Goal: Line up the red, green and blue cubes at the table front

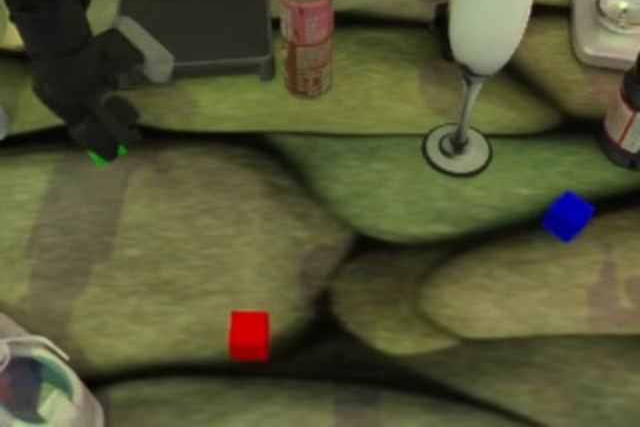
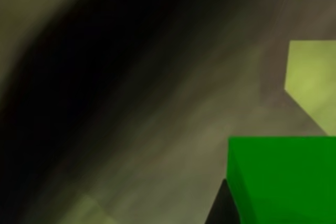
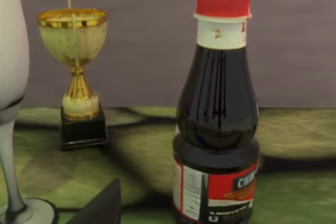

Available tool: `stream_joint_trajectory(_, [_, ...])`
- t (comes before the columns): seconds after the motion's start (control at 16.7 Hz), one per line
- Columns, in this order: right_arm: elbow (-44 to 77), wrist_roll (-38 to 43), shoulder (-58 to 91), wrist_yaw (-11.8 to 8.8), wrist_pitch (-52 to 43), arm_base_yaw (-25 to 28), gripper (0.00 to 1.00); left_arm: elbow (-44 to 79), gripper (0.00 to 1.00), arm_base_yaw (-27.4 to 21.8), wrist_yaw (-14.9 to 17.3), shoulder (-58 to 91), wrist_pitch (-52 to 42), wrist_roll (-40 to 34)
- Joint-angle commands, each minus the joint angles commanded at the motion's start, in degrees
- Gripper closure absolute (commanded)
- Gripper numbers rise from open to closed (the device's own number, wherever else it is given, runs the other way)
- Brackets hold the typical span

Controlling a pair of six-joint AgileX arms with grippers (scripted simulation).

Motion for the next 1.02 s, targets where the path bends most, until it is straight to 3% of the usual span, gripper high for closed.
stream_joint_trajectory(0.36, [0.0,0.0,0.0,0.0,0.0,0.0,0.0,3.4,1.0,0.5,-0.1,-1.6,-4.4,-0.2])
stream_joint_trajectory(0.6, [0.0,0.0,0.0,0.0,0.0,0.0,0.0,2.3,1.0,-2.0,-0.1,-2.4,-4.0,-0.2])
stream_joint_trajectory(0.78, [0.0,0.0,0.0,0.0,0.0,0.0,0.0,-1.3,1.0,-9.2,-0.1,-5.4,-3.3,-0.5])
stream_joint_trajectory(1.02, [0.0,0.0,0.0,0.0,0.0,0.0,0.0,-9.0,1.0,-24.1,0.1,-10.9,-2.2,-1.4])
